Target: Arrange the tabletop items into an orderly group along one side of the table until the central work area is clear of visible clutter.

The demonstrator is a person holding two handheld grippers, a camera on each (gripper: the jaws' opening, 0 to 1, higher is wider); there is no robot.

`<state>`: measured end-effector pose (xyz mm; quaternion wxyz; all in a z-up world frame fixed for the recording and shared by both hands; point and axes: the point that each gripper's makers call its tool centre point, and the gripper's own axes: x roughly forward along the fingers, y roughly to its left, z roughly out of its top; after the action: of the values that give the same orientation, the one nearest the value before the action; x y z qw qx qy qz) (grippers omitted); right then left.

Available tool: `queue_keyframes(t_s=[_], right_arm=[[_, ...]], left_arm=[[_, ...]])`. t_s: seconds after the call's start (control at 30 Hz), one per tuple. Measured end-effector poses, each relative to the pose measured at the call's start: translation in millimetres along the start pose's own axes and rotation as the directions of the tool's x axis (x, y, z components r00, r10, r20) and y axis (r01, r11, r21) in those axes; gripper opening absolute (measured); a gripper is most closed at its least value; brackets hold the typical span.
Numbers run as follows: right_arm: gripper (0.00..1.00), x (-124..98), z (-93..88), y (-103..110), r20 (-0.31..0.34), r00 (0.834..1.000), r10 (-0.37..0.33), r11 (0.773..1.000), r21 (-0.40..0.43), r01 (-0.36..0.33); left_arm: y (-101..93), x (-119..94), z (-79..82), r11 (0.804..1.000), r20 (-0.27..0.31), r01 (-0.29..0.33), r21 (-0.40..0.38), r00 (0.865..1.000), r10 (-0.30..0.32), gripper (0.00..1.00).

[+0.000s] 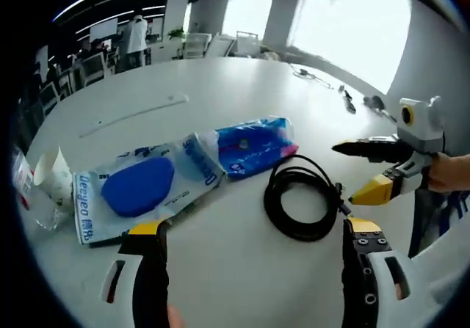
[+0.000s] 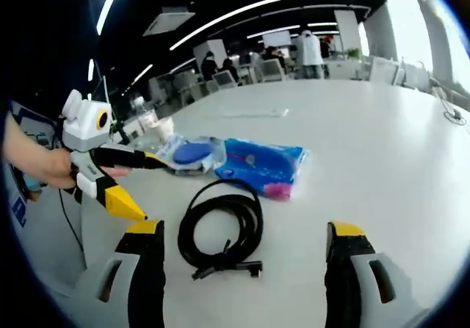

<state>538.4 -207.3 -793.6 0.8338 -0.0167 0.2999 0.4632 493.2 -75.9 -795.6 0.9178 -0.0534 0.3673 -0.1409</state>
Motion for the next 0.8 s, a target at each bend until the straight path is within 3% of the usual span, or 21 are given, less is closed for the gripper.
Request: queue_keyframes(t_s=[0.33, 0.8], right_arm=[[0.90, -8.1, -4.4, 9.1, -0.027, 1.000, -0.007, 1.000, -0.017, 0.006], [0.90, -10.3, -1.2, 28.2, -0.032, 0.999, -0.005, 0.999, -0.038, 0.003]], left_arm=[[9.1, -19.4, -8.6, 1.000, 0.008, -0.010, -0.009, 1.000, 0.010, 0.96], [40.7, -56.6, -25.3, 0.997, 0.019, -0.060, -0.041, 0.998, 0.061, 0.96]])
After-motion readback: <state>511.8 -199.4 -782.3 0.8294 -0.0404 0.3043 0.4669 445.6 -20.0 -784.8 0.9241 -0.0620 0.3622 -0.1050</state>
